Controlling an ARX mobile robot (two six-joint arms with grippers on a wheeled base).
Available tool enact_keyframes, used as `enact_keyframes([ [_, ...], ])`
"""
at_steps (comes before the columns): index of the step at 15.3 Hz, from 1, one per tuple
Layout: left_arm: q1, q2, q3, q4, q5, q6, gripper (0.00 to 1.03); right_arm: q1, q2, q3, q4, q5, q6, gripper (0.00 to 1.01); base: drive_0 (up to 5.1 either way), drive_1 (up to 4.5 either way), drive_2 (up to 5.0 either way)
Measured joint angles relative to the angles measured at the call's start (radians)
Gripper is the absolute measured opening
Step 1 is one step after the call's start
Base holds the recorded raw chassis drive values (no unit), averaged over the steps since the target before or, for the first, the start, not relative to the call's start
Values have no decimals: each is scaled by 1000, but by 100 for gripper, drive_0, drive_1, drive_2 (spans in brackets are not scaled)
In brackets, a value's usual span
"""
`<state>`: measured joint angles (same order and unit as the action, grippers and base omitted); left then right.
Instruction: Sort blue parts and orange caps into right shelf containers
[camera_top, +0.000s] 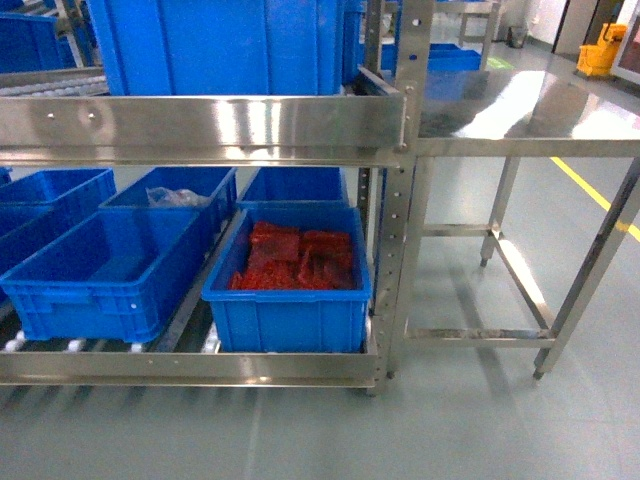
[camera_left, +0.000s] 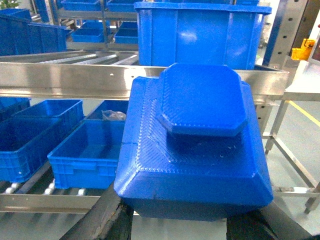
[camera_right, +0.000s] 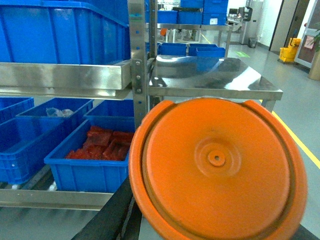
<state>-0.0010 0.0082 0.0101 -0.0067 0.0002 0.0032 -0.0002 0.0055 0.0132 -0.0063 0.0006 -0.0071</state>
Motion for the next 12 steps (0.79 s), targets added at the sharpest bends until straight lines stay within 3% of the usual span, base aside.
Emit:
enact_keyframes([
  [12, 0, 0, 0, 1, -1, 0, 42, 0, 0, 0, 1, -1, 0, 43, -486, 140, 343],
])
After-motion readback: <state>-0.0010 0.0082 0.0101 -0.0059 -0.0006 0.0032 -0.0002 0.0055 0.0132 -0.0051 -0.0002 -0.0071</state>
